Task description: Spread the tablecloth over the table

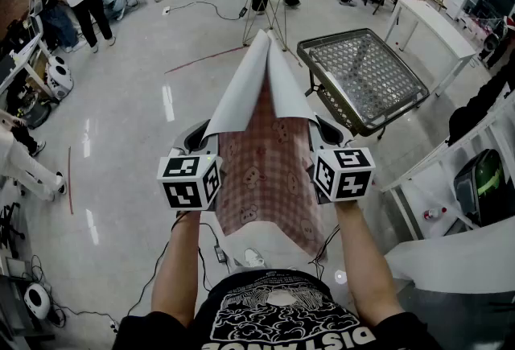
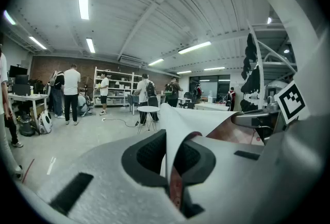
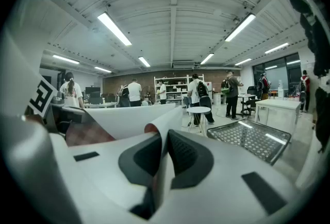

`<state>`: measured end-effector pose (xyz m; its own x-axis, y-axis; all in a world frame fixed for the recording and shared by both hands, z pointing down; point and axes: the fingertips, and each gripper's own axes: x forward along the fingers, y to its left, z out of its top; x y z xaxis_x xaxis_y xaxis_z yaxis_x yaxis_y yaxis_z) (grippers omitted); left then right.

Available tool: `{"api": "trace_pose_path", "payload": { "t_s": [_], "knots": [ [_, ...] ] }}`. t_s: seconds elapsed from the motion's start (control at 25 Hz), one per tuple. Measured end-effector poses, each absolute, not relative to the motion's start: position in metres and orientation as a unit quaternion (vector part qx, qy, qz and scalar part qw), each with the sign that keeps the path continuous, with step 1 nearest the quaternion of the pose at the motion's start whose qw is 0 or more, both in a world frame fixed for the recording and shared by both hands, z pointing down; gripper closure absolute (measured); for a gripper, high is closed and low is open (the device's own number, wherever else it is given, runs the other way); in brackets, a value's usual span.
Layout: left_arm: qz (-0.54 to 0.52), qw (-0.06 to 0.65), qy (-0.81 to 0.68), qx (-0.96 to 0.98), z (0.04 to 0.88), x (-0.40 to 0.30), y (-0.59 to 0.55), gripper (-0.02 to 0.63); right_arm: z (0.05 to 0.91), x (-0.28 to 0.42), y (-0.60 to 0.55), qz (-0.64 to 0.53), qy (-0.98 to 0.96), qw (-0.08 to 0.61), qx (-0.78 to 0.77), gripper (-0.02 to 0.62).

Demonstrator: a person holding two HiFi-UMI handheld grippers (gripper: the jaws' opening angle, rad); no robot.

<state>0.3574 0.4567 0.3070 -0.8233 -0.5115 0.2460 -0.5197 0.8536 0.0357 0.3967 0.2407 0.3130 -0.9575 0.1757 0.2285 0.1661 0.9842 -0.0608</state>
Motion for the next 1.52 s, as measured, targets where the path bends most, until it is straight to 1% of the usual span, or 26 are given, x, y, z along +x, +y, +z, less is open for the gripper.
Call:
{"api": "trace_pose_path", "payload": {
  "t_s": [0.32,0.6,1.0,1.52],
  "knots": [
    [0.011,0.122,-0.949,0.292,0.301,0.332,0.464,0.597,0.304,0.383,0.250,0.014,-0.991,0.116,-0.064,0.588],
    [0.021,0.116,-0.939,0.322,0.296,0.302,0.425,0.597,0.302,0.367,0.216,0.019,-0.993,0.110,-0.034,0.588],
    [0.033,0.122,-0.926,0.356,0.291,0.208,0.354,0.597,0.300,0.288,0.148,0.035,-0.993,0.109,0.000,0.588],
    [0.055,0.127,-0.910,0.390,0.307,0.113,0.214,0.597,0.322,0.219,0.013,0.072,-0.991,0.106,0.037,0.588]
  ]
}}
